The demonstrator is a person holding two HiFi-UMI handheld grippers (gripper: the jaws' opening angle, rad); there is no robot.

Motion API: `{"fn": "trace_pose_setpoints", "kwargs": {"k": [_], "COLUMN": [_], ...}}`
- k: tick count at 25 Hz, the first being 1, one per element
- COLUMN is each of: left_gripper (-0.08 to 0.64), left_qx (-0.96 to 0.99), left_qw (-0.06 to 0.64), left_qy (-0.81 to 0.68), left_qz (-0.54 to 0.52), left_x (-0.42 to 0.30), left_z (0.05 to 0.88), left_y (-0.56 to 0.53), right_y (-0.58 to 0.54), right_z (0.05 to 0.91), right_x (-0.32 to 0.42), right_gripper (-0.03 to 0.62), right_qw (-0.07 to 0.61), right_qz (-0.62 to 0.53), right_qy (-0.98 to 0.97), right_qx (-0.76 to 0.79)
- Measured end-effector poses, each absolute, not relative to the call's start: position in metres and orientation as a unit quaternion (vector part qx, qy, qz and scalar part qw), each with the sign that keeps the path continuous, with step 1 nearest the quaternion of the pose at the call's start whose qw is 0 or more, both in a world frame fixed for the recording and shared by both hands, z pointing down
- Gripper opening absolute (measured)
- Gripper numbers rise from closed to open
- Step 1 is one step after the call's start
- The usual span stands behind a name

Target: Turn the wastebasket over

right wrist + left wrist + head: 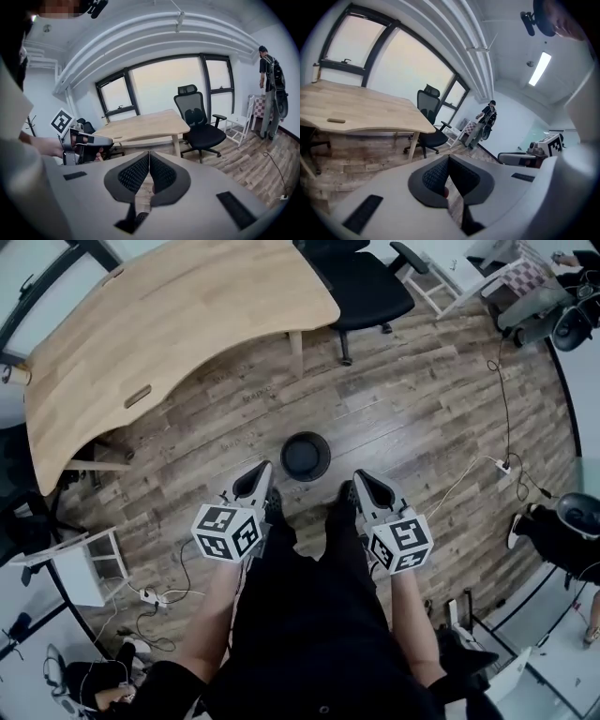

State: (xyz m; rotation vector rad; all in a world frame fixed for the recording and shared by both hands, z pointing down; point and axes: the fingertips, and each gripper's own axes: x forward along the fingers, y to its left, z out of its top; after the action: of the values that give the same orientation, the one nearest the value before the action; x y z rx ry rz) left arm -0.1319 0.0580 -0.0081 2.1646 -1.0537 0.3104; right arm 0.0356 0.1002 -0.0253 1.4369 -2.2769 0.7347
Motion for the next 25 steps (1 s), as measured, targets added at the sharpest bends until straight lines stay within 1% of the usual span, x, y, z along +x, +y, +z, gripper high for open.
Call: {"fn": "trace_pose_setpoints", "kwargs": {"k": [8,15,18,21,23,25], "left_gripper": [0.017,0.017,0.017,0.017,0.017,0.017], "left_qx": [0.766,0.741,0.736,0.73,0.727,0.723], "left_qw": [0.402,0.431,0.449,0.462,0.464,0.485], "left_qy": [-0.486,-0.496,-0.488,-0.483,-0.483,-0.471], "left_qz": [0.125,0.134,0.135,0.145,0.151,0.144], "left_x": [-0.095,-0.059,-0.052,-0.058,-0.056,-0.048], "left_z": [0.026,0.074,0.104,0.14,0.173,0.211], "left_y": [0.062,0.054,0.046,0.042,0.029,0.019], "right_y": [0.069,0.041,0.036,0.034,0.022,0.011], "right_z": [0.014,0.068,0.098,0.131,0.159,0.198], "right_x": [0.063,0.086,0.09,0.077,0.071,0.07], "right_gripper": [0.032,0.033,0.032,0.032,0.032,0.032], "right_qw": [0.206,0.227,0.245,0.251,0.256,0.258], "right_qz": [0.293,0.304,0.305,0.302,0.289,0.299], "right_qy": [-0.844,-0.851,-0.846,-0.848,-0.856,-0.85], "right_qx": [0.399,0.362,0.362,0.355,0.344,0.348]}}
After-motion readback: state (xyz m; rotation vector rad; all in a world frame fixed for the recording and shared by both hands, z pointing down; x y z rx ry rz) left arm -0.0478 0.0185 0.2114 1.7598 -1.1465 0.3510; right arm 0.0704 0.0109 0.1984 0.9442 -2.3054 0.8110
